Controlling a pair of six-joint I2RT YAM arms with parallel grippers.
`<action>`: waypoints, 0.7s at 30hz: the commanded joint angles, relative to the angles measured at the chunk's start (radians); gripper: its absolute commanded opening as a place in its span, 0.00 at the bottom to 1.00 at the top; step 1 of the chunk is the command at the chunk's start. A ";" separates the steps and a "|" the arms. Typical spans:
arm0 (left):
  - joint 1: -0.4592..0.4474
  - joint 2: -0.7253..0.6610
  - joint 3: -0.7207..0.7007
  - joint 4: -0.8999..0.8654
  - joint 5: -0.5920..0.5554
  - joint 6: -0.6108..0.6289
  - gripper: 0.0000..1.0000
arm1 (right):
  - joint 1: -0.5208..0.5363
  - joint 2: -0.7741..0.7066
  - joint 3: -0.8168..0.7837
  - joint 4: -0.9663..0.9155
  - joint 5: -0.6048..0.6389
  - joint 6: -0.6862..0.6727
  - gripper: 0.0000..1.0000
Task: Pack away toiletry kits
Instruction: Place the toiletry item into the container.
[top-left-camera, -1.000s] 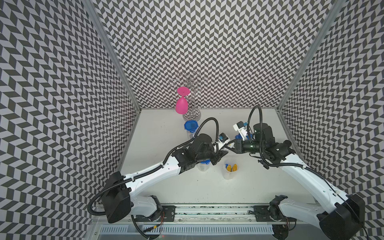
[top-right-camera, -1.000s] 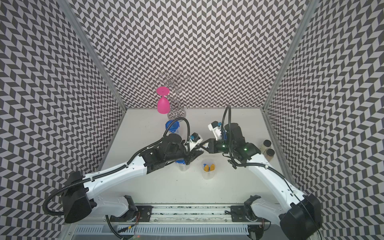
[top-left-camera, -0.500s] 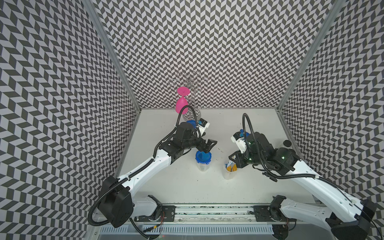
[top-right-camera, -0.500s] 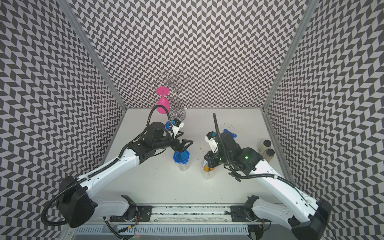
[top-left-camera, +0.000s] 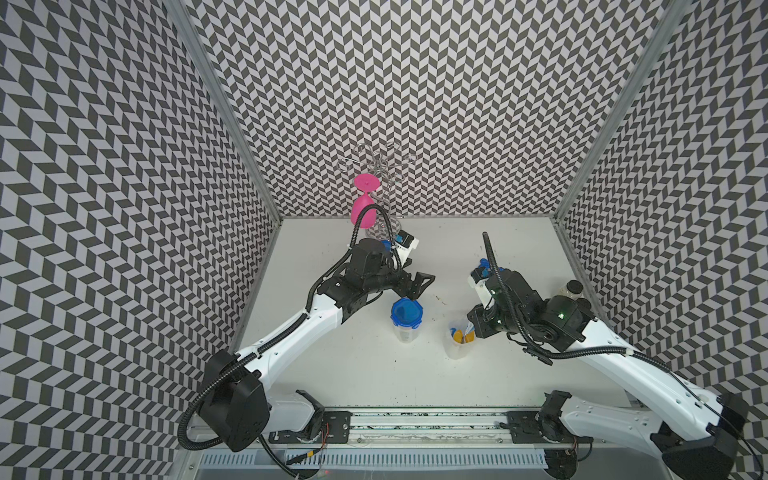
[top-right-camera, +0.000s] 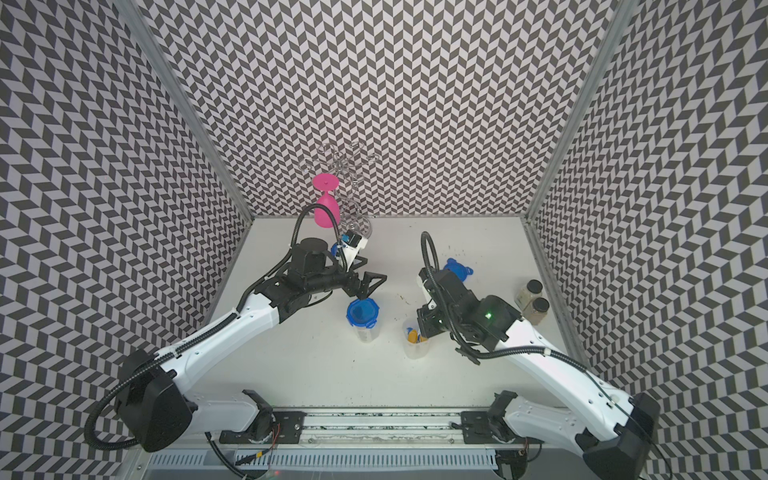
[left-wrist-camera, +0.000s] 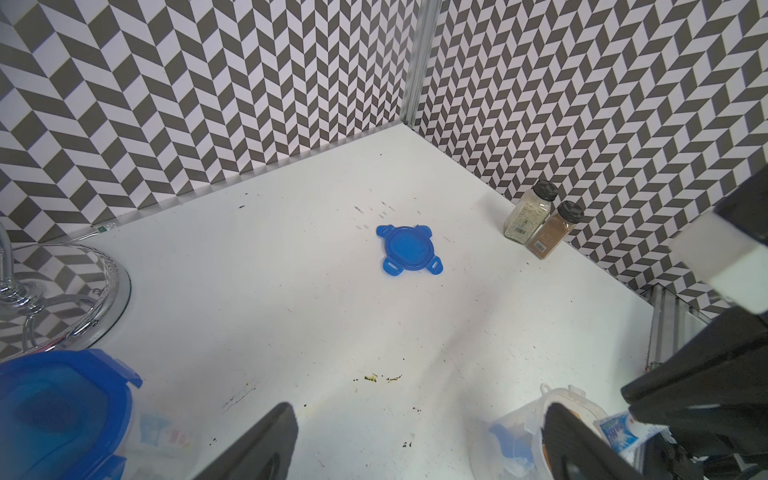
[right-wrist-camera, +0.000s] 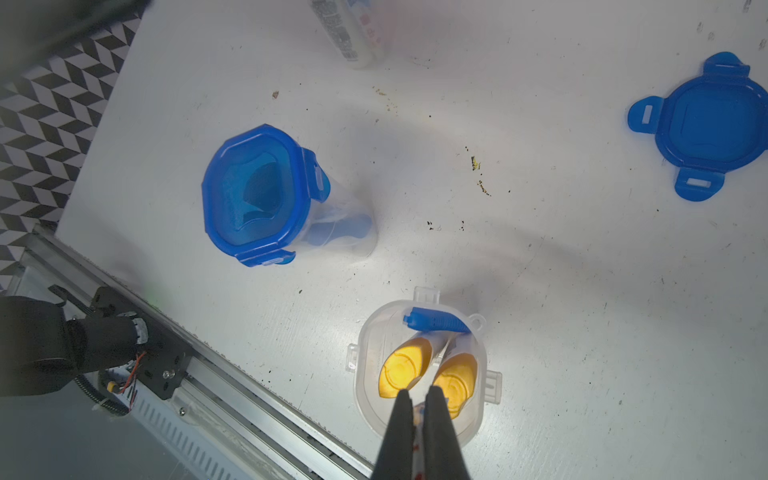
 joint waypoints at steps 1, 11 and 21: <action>0.002 0.008 0.033 0.026 0.017 -0.007 0.94 | 0.012 0.003 0.003 0.089 0.061 -0.018 0.00; 0.001 0.009 0.043 0.026 0.022 0.000 0.94 | 0.019 0.036 -0.057 0.143 0.108 -0.057 0.00; 0.003 0.008 0.057 0.023 0.019 0.011 0.94 | 0.058 0.064 -0.083 0.179 0.124 -0.060 0.13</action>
